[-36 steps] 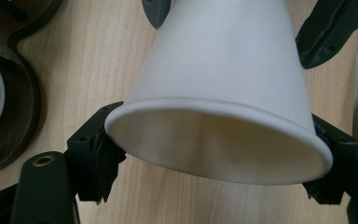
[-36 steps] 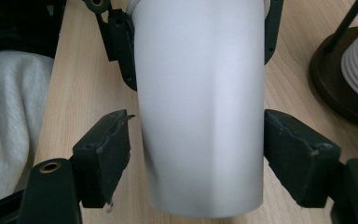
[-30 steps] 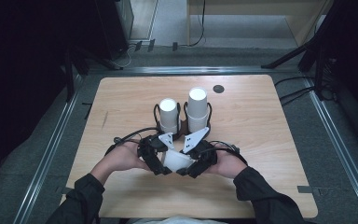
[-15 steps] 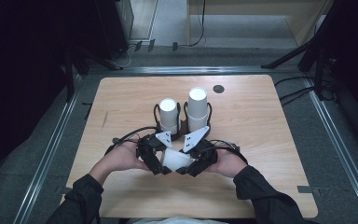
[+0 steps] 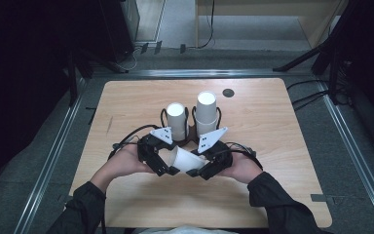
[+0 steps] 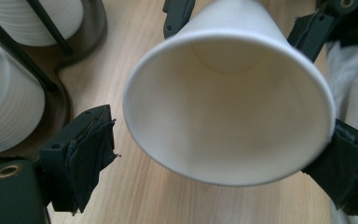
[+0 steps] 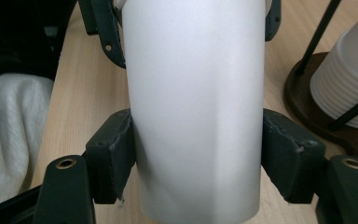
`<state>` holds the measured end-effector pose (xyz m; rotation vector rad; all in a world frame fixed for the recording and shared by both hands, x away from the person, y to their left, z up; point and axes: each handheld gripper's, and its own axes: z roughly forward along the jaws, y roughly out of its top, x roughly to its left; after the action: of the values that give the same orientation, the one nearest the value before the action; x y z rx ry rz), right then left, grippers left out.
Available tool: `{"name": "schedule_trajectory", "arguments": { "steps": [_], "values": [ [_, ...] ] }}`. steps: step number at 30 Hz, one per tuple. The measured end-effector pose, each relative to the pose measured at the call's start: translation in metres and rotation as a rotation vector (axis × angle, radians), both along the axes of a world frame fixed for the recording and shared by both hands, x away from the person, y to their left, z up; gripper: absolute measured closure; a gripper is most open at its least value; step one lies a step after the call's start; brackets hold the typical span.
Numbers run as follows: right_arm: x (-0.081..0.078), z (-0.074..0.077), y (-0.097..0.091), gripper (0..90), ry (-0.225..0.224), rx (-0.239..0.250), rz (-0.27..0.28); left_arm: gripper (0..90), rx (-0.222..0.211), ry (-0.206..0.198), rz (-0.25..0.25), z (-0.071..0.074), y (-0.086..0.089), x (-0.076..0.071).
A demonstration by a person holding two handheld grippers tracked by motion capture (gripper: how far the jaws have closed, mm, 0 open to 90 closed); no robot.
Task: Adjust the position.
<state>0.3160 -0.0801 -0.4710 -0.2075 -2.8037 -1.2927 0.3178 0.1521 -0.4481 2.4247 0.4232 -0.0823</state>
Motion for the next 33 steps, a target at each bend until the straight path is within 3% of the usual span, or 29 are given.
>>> {"name": "schedule_trajectory", "arguments": {
  "steps": [7,18,24,33],
  "values": [
    [0.004,0.009,-0.01,31.6,0.001,0.043,-0.033,8.3,-0.08,-0.011,0.038,0.003,0.009,-0.001],
    [0.011,0.022,-0.02,31.6,-0.001,0.112,-0.063,8.3,-0.157,-0.003,0.08,0.0,0.02,-0.005],
    [0.013,0.025,-0.02,31.5,0.003,0.123,-0.055,8.4,-0.196,0.005,0.122,-0.003,0.026,-0.006],
    [0.016,0.026,-0.017,31.5,0.009,0.14,-0.04,8.4,-0.214,-0.002,0.154,-0.008,0.024,-0.011]
  ]
}}
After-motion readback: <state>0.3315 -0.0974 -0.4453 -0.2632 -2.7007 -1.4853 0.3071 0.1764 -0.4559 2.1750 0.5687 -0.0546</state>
